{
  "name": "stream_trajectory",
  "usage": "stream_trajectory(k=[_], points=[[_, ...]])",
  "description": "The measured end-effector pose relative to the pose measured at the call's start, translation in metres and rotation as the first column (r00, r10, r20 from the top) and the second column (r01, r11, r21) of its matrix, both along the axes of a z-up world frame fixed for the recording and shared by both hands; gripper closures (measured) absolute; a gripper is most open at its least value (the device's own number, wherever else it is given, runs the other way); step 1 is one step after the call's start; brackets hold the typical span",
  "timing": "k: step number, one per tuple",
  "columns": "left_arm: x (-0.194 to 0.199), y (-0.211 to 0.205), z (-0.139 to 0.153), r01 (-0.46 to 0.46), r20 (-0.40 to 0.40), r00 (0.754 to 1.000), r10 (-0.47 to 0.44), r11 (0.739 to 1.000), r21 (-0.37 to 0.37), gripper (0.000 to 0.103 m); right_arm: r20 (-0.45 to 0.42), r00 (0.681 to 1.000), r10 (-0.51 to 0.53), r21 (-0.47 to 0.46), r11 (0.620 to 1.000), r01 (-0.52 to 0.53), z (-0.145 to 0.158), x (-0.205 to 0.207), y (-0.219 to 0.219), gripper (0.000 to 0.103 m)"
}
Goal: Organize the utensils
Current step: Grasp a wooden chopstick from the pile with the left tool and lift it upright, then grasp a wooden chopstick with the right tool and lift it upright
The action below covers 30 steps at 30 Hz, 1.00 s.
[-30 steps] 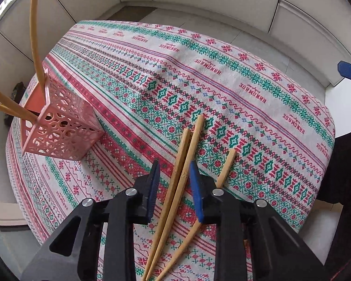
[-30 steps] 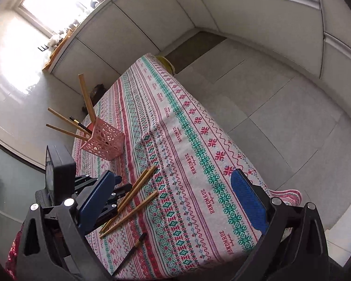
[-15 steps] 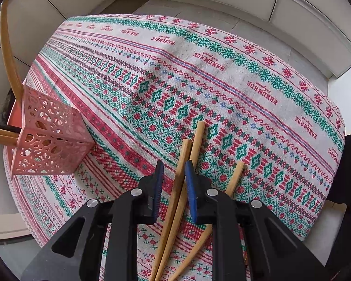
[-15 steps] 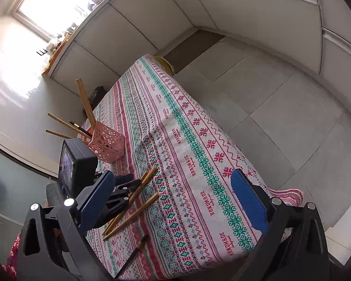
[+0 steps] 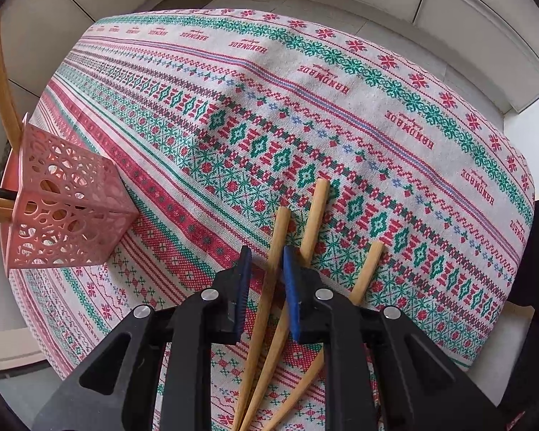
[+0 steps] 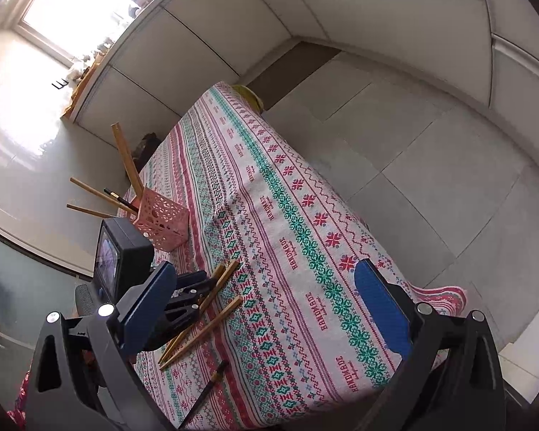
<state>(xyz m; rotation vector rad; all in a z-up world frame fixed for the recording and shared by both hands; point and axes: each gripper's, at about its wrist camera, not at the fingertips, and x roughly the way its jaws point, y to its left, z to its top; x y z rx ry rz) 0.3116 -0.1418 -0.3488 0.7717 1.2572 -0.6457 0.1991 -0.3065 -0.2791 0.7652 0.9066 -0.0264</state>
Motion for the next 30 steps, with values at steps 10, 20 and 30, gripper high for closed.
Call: stream_trajectory(k=[10, 20, 30], points=[[0.012, 0.045, 0.000, -0.202, -0.115, 0.975, 0.189, 0.973, -0.108, 0.097, -0.066, 0.998, 0.021, -0.005, 1.000, -0.021, -0.009, 0.010, 0.008, 0.006], [-0.038, 0.159, 0.096, -0.374, 0.145, 0.864, 0.481, 0.808, -0.454, 0.097, -0.207, 0.973, 0.107, -0.012, 0.994, -0.112, -0.021, 0.070, 0.073, 0.006], [-0.088, 0.210, 0.175, -0.321, 0.272, 0.727, 0.630, 0.663, -0.677, 0.097, -0.481, 0.873, 0.081, -0.095, 0.985, -0.143, -0.067, 0.141, 0.134, 0.024]])
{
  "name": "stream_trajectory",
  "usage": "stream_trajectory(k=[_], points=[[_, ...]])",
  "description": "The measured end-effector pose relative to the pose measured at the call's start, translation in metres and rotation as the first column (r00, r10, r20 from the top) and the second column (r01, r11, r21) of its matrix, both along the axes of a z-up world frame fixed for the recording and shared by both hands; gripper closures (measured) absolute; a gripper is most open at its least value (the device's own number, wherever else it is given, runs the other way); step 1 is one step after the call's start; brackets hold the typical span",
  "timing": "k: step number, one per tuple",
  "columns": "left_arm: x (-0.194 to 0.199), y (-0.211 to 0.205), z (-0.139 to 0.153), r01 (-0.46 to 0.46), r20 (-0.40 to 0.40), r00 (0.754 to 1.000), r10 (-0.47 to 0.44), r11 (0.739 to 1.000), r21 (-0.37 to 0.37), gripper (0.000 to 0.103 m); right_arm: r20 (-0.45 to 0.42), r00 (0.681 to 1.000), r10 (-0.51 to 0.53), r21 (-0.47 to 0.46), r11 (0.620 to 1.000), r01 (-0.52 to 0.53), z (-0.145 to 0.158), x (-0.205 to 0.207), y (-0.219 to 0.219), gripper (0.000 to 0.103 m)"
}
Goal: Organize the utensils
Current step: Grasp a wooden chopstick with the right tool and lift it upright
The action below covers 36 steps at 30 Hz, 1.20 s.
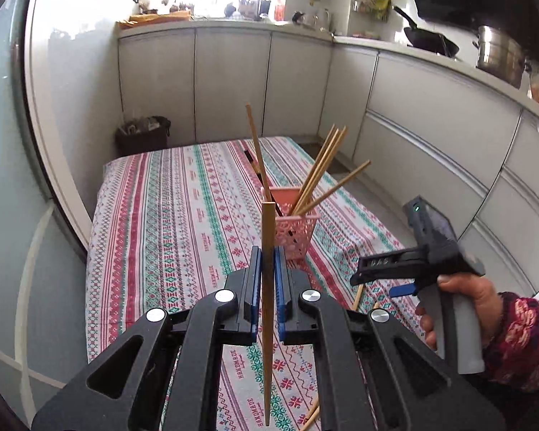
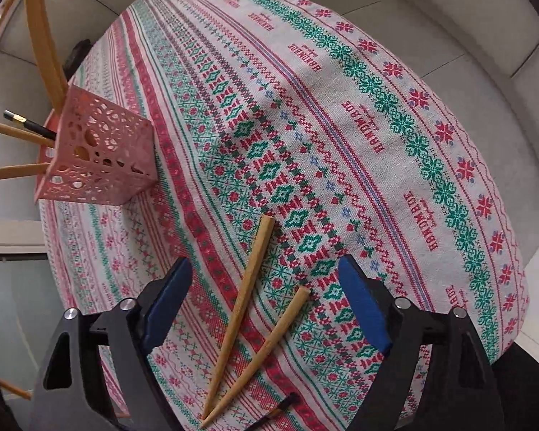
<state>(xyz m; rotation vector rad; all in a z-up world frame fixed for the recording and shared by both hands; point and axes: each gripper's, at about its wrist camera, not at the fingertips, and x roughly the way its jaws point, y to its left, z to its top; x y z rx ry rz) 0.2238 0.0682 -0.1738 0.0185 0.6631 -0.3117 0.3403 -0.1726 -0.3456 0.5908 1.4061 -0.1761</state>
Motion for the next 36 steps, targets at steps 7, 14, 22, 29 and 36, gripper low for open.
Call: stream_trajectory(k=[7, 14, 22, 29, 36], points=[[-0.007, 0.019, 0.023, -0.049, 0.074, 0.996, 0.052, 0.998, -0.039, 0.097, -0.036, 0.999, 0.010, -0.095, 0.995, -0.013, -0.007, 0.012, 0.032, 0.033], [-0.011, 0.026, 0.030, -0.085, 0.091, 0.992, 0.091, 0.994, -0.065, 0.097, 0.000, 0.999, 0.051, -0.173, 0.984, -0.051, -0.003, 0.022, 0.062, 0.091], [-0.015, 0.032, 0.032, -0.114, 0.077, 0.990, 0.119, 0.991, -0.073, 0.097, 0.280, 0.958, 0.054, -0.080, 0.996, -0.032, 0.036, -0.027, 0.073, 0.093], [-0.018, 0.033, 0.034, -0.156, 0.072, 0.984, 0.161, 0.985, -0.074, 0.097, 0.550, 0.828, 0.110, -0.124, 0.991, -0.050, 0.113, -0.064, 0.065, 0.095], [-0.023, 0.030, 0.036, -0.170, 0.079, 0.981, 0.177, 0.982, -0.080, 0.097, 0.722, 0.670, 0.176, -0.191, 0.980, -0.052, 0.187, -0.110, 0.068, 0.095]])
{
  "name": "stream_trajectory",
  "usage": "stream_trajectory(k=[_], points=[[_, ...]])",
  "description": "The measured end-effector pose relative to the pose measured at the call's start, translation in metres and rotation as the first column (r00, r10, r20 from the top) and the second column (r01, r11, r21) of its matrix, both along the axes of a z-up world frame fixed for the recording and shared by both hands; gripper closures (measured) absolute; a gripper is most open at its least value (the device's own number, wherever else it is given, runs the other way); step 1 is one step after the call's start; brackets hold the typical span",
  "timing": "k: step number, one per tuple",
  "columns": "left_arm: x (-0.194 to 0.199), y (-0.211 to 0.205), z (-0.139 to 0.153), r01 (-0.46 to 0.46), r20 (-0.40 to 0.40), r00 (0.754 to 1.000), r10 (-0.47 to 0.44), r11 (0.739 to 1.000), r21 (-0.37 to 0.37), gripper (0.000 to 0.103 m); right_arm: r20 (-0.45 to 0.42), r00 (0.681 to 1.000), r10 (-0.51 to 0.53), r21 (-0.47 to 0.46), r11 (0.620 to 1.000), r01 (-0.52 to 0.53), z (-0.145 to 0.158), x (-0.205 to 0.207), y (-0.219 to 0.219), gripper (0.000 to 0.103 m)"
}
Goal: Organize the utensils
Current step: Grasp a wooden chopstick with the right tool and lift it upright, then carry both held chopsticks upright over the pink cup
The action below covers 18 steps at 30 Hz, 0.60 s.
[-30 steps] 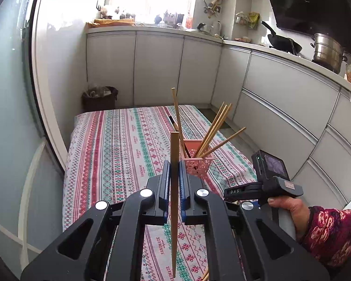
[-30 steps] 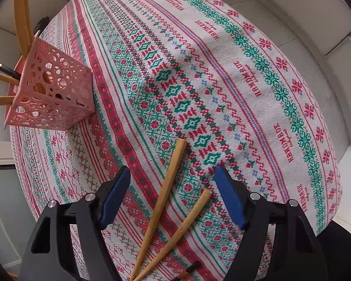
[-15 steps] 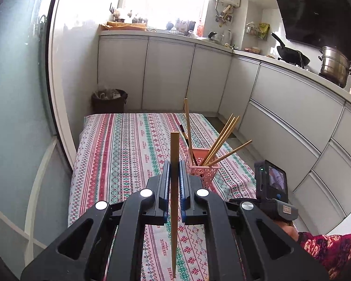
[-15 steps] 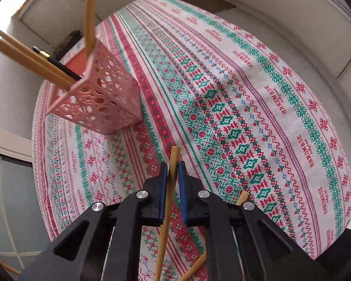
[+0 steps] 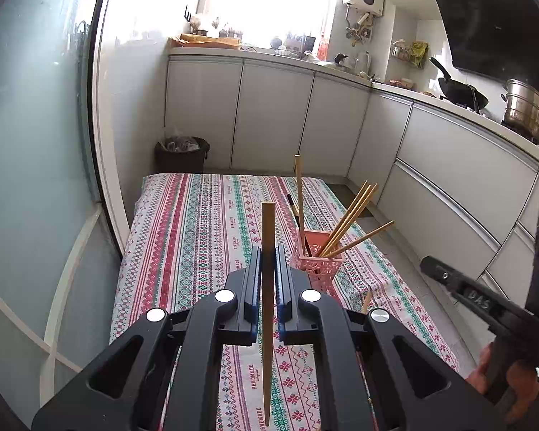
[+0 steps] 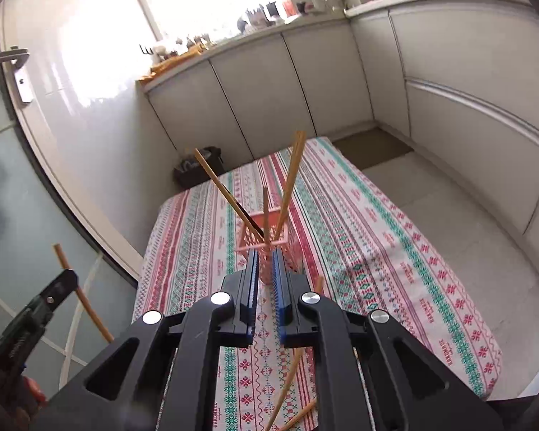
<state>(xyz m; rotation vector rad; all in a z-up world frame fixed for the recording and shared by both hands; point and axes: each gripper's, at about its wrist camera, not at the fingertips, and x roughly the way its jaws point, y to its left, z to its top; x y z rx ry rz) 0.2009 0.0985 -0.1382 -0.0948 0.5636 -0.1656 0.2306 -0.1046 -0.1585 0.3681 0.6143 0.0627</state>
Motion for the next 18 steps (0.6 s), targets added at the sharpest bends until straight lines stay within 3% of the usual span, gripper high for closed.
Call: stream_trajectory(k=[6, 11, 12, 14, 15, 16, 18], points=[[0.001, -0.003, -0.001, 0.000, -0.011, 1.000, 0.000, 1.000, 0.000, 0.097, 0.084, 0.996, -0.003, 0.020, 1.000, 0.001, 0.033, -0.021, -0.016, 0.095], [0.002, -0.006, -0.002, -0.002, -0.016, 1.000, 0.002, 1.000, 0.012, 0.097, 0.036, 0.999, -0.036, 0.044, 0.998, 0.034, 0.034, -0.017, -0.037, 0.094], [0.001, -0.006, -0.001, -0.003, -0.012, 1.000, 0.003, 1.000, 0.011, 0.097, -0.017, 0.999, -0.033, 0.033, 0.999, 0.034, 0.028, -0.009, -0.039, 0.091], [0.001, -0.006, -0.002, -0.006, -0.008, 1.000, 0.006, 1.000, 0.008, 0.097, -0.216, 0.976, 0.003, -0.002, 1.000, -0.003, 0.003, 0.020, -0.035, 0.089], [0.001, -0.005, -0.003, -0.003, -0.010, 1.000, 0.003, 1.000, 0.008, 0.097, -0.311, 0.950, 0.023, 0.007, 1.000, -0.022, -0.015, 0.035, -0.033, 0.081], [0.001, -0.005, -0.003, -0.002, -0.010, 1.000, 0.002, 1.000, 0.006, 0.097, -0.393, 0.919, 0.041, 0.020, 0.999, -0.036, -0.033, 0.047, -0.029, 0.064], [0.001, -0.005, -0.003, 0.000, -0.010, 1.000, 0.000, 1.000, 0.006, 0.097, -0.501, 0.864, 0.050, 0.049, 0.998, -0.029, -0.070, 0.070, -0.024, 0.053]])
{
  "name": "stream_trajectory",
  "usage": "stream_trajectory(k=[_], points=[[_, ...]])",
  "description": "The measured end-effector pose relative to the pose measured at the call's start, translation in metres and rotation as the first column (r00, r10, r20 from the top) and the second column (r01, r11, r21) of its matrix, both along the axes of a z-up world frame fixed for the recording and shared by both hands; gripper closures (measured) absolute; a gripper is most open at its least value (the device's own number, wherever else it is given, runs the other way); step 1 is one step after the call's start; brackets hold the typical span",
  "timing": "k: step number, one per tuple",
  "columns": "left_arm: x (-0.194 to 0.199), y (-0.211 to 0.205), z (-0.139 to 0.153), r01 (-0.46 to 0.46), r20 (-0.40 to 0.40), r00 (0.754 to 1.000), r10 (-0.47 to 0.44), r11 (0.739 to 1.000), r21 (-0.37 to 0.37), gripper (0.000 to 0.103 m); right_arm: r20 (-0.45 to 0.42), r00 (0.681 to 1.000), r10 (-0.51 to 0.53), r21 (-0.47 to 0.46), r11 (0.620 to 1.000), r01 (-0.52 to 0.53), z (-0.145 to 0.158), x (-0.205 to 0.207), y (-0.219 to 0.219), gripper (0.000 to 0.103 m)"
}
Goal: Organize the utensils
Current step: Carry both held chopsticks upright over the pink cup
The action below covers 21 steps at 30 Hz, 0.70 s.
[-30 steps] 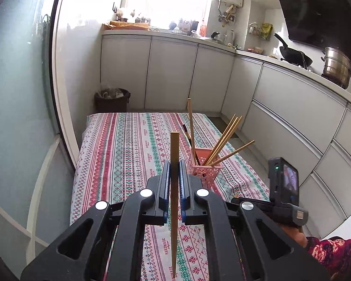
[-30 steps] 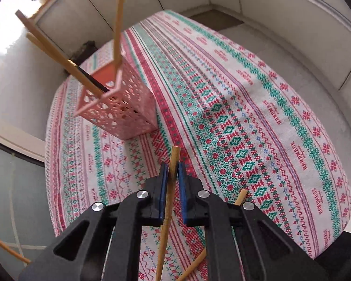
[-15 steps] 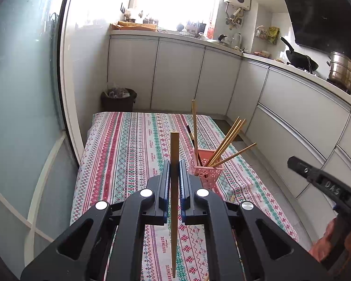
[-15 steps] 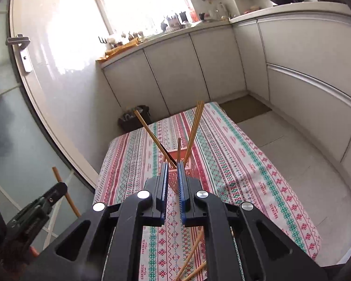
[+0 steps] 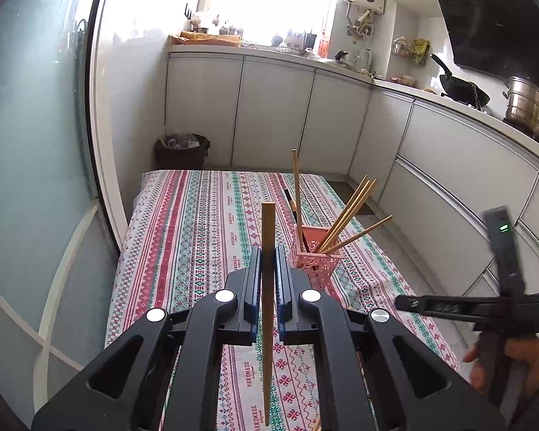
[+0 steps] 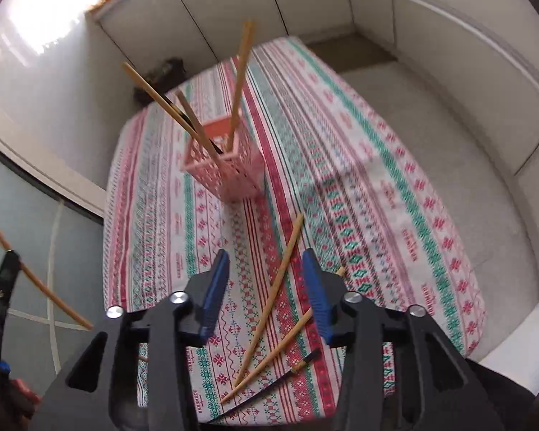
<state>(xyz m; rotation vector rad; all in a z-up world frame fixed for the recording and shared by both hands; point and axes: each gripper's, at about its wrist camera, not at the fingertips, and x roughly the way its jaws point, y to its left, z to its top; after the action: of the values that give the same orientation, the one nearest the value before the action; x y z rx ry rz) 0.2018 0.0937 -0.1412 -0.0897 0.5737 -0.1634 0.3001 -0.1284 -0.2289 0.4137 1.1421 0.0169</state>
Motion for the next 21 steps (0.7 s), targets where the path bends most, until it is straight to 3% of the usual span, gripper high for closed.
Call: stream_trajectory(k=[2, 5, 11, 13, 15, 19, 21], points=[[0.000, 0.003, 0.001, -0.002, 0.004, 1.000, 0.002, 1.000, 0.000, 0.097, -0.119, 0.993, -0.025, 0.007, 1.000, 0.026, -0.039, 0.020, 0.004, 0.053], [0.000, 0.012, 0.000, -0.007, 0.000, 1.000, 0.007, 1.000, -0.019, 0.097, -0.214, 0.973, -0.082, 0.044, 0.995, 0.093, -0.083, 0.042, 0.004, 0.053], [0.003, 0.022, 0.000, -0.011, -0.008, 1.000, 0.010, 0.999, -0.048, 0.097, -0.258, 0.957, -0.130, -0.043, 0.992, 0.123, -0.116, 0.071, 0.018, 0.054], [0.004, 0.021, 0.000, -0.008, -0.010, 1.000, 0.007, 0.999, -0.051, 0.097, -0.230, 0.963, -0.138, -0.111, 0.987, 0.115, -0.115, 0.068, 0.027, 0.090], [0.004, 0.020, 0.000, -0.009, -0.010, 1.000, 0.008, 0.999, -0.053, 0.097, -0.163, 0.971, -0.177, -0.122, 0.980, 0.158, -0.114, 0.056, 0.027, 0.094], [0.004, 0.019, -0.001, -0.010, -0.013, 1.000, 0.009, 0.999, -0.049, 0.097, -0.051, 0.972, -0.229, 0.037, 0.972, 0.231, -0.111, 0.022, 0.006, 0.095], [0.003, 0.018, -0.001, -0.010, -0.007, 1.000, 0.009, 0.999, -0.053, 0.097, 0.041, 0.972, -0.233, 0.077, 0.970, 0.229, -0.097, 0.006, -0.002, 0.095]])
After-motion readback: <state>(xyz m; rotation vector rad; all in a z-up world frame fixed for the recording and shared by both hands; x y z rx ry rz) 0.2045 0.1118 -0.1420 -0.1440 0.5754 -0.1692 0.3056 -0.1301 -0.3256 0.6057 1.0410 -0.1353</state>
